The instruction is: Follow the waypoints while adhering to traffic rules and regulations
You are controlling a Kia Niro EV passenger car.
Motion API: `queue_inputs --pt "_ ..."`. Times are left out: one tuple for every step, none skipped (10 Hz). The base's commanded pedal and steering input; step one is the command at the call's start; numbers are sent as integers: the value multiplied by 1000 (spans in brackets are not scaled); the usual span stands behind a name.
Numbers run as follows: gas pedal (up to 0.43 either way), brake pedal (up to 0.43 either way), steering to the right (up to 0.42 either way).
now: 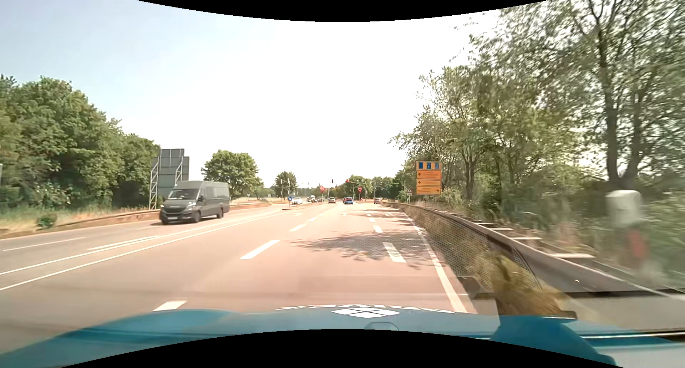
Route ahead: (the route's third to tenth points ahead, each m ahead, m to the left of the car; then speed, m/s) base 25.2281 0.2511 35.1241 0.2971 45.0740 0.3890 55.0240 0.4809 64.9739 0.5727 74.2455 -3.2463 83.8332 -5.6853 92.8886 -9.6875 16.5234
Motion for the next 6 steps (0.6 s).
queue_inputs --pt "0 183 20" --pt "0 183 18" --pt "0 183 17" --pt "0 183 16" --pt "0 189 16" --pt "0 189 16"
